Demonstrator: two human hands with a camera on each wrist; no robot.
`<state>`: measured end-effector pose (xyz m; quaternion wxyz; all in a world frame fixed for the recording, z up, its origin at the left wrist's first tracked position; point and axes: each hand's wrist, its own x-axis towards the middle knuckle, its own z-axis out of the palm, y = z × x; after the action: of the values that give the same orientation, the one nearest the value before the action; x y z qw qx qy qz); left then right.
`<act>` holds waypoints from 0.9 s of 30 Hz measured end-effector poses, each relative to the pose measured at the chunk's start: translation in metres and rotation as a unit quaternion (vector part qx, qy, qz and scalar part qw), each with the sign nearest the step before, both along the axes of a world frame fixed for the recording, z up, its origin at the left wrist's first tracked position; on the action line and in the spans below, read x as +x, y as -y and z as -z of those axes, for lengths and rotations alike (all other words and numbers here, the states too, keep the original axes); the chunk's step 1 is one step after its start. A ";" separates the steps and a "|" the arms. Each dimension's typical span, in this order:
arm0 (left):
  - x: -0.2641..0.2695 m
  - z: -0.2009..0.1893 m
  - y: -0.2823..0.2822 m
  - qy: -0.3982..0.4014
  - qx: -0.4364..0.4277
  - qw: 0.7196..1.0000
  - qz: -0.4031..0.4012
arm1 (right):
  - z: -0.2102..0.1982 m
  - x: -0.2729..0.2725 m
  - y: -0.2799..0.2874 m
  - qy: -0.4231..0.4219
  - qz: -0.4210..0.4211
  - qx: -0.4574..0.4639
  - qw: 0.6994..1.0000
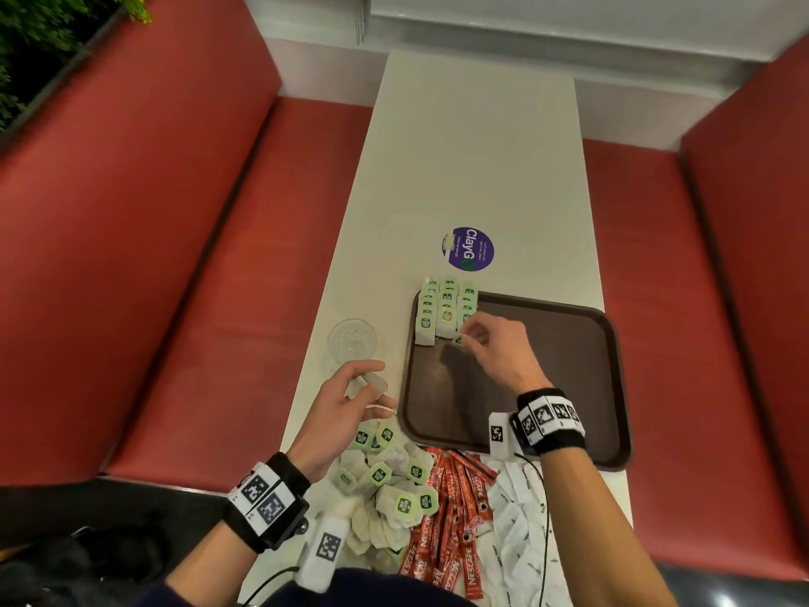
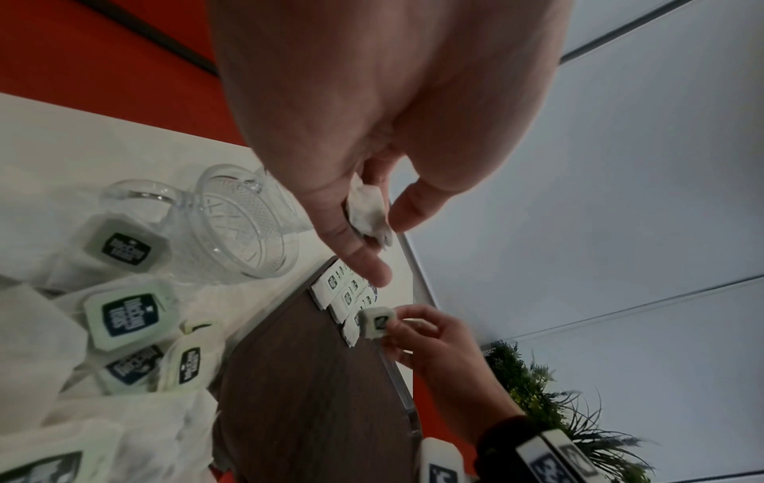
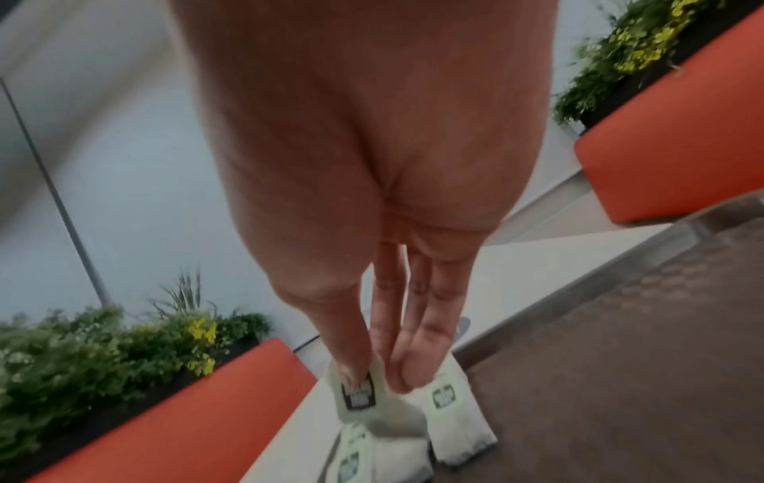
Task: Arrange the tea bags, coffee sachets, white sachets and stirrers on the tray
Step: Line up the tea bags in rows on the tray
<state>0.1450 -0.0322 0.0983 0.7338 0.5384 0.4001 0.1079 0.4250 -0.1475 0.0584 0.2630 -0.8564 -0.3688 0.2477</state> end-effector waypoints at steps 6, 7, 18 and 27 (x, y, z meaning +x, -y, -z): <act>-0.005 0.000 -0.004 0.019 0.012 1.000 0.003 | 0.030 0.016 -0.030 -0.001 -0.047 -0.076 0.996; -0.006 0.001 -0.004 0.020 0.014 1.000 0.003 | 0.034 0.018 -0.034 0.000 -0.044 -0.075 0.996; -0.011 -0.004 -0.009 0.004 0.036 0.999 0.008 | 0.043 0.023 -0.059 0.020 -0.023 -0.074 0.997; -0.009 -0.010 -0.007 0.012 0.038 0.999 0.024 | 0.049 0.005 -0.054 0.078 0.028 -0.027 0.996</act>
<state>0.1360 -0.0252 0.1080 0.7198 0.5742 0.3735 0.1122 0.4305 -0.0936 0.0099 0.2173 -0.8900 -0.3572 0.1819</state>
